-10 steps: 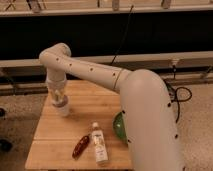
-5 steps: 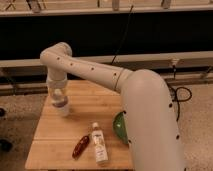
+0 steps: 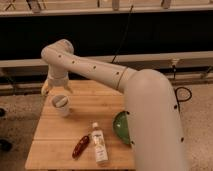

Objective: Place the white sponge in the ceramic cup

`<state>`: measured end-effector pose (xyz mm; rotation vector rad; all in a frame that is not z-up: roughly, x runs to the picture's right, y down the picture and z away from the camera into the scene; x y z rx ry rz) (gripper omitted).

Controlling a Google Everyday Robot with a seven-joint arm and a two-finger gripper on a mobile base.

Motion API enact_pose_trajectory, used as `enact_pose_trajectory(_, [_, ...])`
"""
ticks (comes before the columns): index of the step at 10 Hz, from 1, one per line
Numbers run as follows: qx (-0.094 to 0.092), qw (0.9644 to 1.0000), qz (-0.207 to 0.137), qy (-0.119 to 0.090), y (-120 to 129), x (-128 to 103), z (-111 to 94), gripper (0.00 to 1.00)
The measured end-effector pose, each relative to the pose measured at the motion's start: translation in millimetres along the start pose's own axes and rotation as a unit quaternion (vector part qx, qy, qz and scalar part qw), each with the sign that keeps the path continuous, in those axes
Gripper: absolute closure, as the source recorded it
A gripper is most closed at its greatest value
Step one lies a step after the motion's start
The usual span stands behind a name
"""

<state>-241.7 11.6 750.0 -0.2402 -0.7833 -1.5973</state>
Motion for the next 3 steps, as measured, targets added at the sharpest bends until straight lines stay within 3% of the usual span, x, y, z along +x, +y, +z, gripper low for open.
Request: enact_pose_trajectory(3, [-0.001, 1.0, 0.003, 0.008, 4, 7, -18, 0.2])
